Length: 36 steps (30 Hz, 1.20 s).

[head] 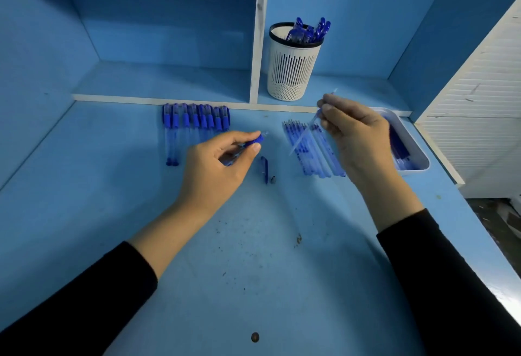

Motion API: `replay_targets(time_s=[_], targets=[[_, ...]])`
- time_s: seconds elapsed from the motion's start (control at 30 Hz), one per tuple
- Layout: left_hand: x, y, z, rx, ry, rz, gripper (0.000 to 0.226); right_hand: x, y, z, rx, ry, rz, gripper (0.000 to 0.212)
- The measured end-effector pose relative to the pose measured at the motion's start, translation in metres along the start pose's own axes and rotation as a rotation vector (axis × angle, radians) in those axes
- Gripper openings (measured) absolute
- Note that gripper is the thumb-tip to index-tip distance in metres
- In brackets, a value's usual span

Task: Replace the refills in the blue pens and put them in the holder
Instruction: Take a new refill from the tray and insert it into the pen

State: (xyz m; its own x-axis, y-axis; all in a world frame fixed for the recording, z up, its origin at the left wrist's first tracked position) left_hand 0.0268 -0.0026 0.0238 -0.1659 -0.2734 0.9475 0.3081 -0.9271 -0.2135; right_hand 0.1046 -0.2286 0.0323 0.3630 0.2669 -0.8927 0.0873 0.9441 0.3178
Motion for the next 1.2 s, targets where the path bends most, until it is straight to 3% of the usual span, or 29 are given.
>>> replay_targets(time_s=[0.17, 0.3, 0.57, 0.83, 1.03, 1.2], targets=[[0.003, 0.002, 0.021, 0.060, 0.075, 0.022, 0.019, 0.021, 0.028, 0.012, -0.452, 0.160, -0.375, 0.021], [0.005, 0.010, 0.032, 0.075, 0.156, 0.048, 0.018, 0.024, 0.040, 0.023, -0.615, 0.125, -0.706, 0.022], [0.000, 0.015, 0.033, 0.053, 0.239, 0.105, 0.019, 0.029, 0.050, 0.033, -0.729, 0.028, -0.950, 0.019], [-0.004, 0.015, 0.034, 0.013, 0.150, 0.073, 0.022, 0.037, 0.064, 0.026, -0.782, -0.034, -1.093, 0.018], [-0.002, 0.011, 0.034, 0.052, 0.163, 0.082, 0.022, 0.030, 0.062, 0.024, -0.745, -0.099, -1.138, 0.016], [0.003, 0.010, 0.031, 0.056, 0.159, 0.073, 0.022, 0.004, 0.029, 0.028, -0.595, -0.086, -1.026, 0.012]])
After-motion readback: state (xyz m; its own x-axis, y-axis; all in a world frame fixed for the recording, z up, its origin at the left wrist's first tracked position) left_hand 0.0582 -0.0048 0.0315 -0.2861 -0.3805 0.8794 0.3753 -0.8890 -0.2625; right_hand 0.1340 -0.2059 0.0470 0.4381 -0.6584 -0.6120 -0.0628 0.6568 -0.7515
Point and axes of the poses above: each hand's wrist, its own z-axis towards the middle knuckle, its own y-axis out of the palm, x = y × z, the point moved 7 cm from there along z, towards the middle knuckle, and after that the axes turned 14 degrees about -y, right-handed, at the moved point
